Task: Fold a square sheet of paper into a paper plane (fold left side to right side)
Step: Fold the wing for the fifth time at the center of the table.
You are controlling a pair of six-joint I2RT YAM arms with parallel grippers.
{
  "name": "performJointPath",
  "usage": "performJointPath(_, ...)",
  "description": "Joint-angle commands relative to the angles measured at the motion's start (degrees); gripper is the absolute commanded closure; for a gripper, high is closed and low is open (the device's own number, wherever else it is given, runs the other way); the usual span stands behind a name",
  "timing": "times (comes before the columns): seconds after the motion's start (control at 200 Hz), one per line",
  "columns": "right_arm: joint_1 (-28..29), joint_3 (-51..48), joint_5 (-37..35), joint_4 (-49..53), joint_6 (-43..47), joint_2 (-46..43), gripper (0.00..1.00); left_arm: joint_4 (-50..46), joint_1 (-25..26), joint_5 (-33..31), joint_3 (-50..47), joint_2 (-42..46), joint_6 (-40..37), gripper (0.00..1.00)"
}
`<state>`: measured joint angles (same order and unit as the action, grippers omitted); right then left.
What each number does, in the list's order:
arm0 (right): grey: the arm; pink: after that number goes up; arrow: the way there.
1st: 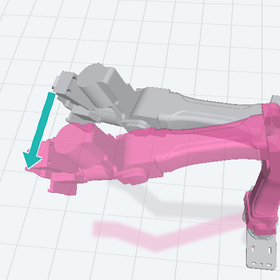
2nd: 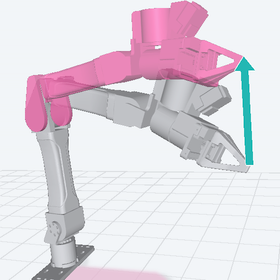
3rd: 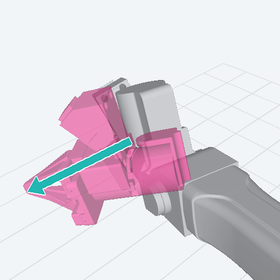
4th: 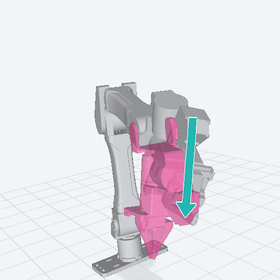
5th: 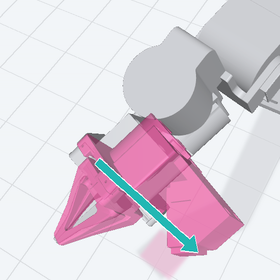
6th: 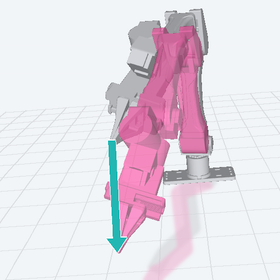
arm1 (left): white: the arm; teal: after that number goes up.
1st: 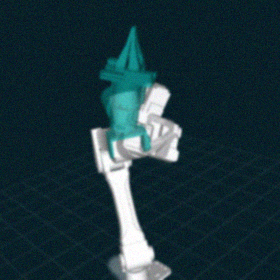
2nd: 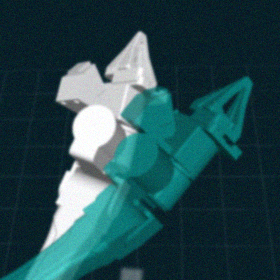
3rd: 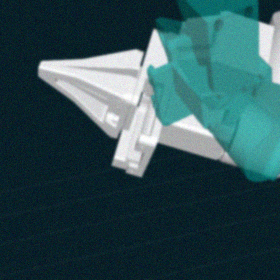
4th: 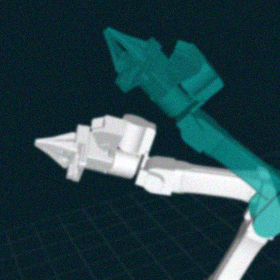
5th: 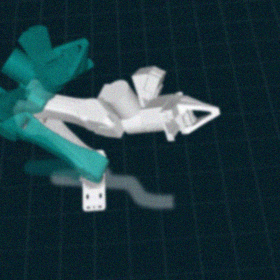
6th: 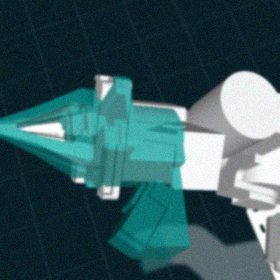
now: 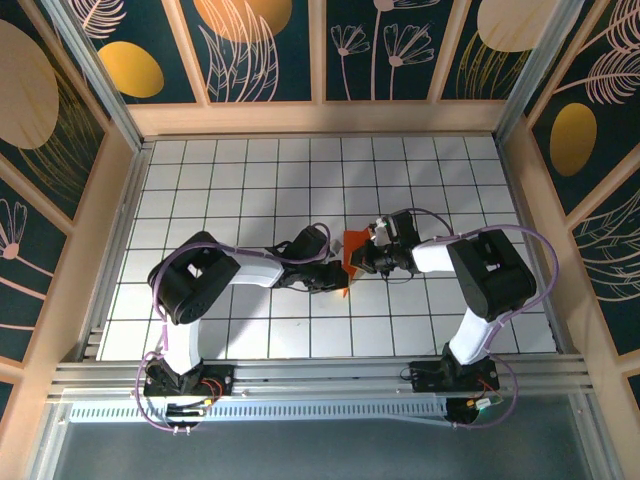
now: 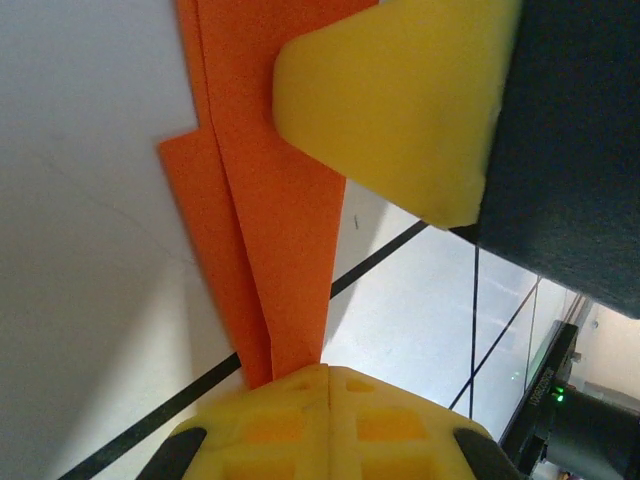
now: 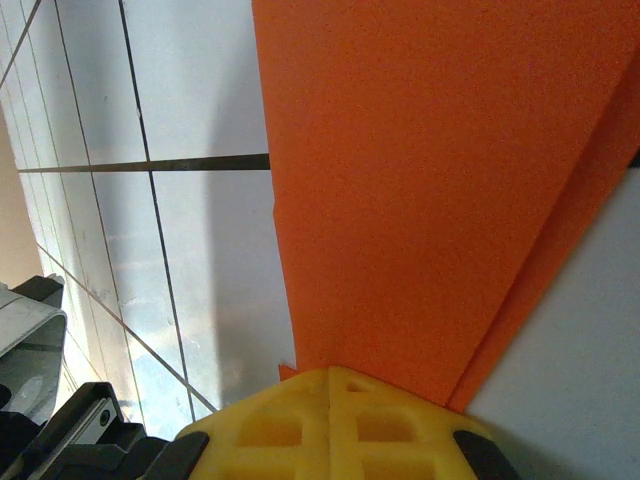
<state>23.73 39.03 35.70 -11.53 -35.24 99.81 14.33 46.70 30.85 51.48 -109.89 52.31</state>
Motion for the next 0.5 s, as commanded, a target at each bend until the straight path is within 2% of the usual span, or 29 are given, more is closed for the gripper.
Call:
performJointPath(0.0,1.0,0.0,-4.3,6.3,1.2,2.6,1.00,-0.5,-0.1,-0.2,-1.6,-0.9,-0.2,1.00)
performJointPath(0.305,0.2,6.3,-3.1,10.6,3.1,-2.3,1.00,-5.5,0.7,-3.9,-1.9,-1.5,-2.3,1.00)
performJointPath(0.495,-2.4,7.4,-0.4,8.1,3.1,-1.4,1.00,-6.4,1.1,-5.2,-1.7,-2.2,-2.6,1.00)
